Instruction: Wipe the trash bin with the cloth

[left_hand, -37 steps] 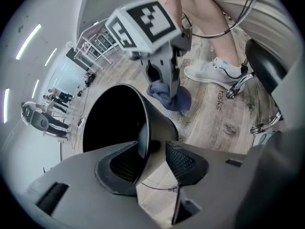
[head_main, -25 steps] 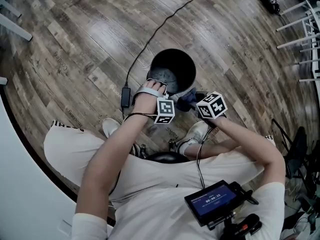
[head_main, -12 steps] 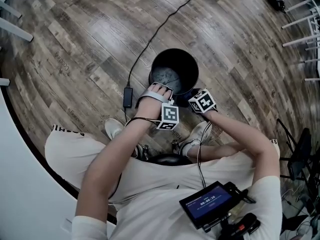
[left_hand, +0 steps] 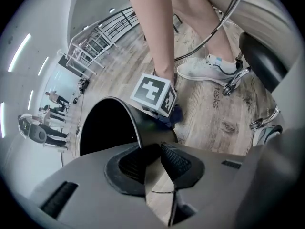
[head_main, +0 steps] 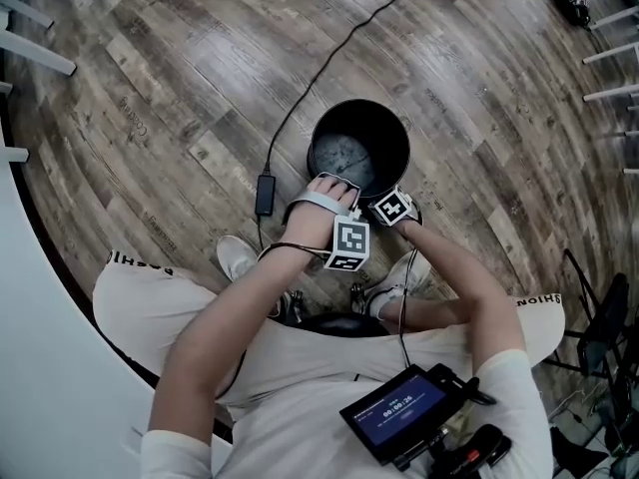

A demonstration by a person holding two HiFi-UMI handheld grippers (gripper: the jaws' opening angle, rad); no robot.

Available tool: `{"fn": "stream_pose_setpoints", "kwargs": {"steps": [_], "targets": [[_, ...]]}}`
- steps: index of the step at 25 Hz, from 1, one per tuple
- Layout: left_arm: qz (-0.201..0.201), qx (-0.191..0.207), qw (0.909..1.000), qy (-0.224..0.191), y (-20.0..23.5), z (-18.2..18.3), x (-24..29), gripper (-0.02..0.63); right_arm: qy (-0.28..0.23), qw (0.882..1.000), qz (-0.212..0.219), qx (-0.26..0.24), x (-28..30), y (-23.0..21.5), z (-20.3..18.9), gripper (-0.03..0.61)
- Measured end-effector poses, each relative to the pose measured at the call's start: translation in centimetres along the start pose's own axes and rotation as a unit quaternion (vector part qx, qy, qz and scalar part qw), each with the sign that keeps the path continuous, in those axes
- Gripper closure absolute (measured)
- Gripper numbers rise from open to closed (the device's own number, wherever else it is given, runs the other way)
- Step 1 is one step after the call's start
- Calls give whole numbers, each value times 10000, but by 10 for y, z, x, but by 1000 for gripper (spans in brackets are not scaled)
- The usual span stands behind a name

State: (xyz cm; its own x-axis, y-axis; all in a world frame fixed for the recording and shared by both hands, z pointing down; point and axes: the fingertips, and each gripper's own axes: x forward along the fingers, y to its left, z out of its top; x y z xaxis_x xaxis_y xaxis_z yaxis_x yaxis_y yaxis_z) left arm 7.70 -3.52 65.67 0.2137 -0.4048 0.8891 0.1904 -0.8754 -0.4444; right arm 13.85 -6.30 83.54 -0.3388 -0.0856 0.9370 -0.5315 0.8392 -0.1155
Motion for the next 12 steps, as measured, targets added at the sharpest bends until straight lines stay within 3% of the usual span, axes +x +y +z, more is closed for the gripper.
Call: {"fn": "stream_pose_setpoints", "kwargs": {"steps": [5,7,12], "targets": [[-27,-53,9999,-85,1,2,2,508,-332,9982,-75,484,18,-1,0,479],[-20,-89,9999,-136,-2,2,1,508,-227,9980,-129,583,14,4,-2,479],[84,-231,9996,-125,-1,-3,-1,477,20,9989,226,420,-35,29,1,479]]}}
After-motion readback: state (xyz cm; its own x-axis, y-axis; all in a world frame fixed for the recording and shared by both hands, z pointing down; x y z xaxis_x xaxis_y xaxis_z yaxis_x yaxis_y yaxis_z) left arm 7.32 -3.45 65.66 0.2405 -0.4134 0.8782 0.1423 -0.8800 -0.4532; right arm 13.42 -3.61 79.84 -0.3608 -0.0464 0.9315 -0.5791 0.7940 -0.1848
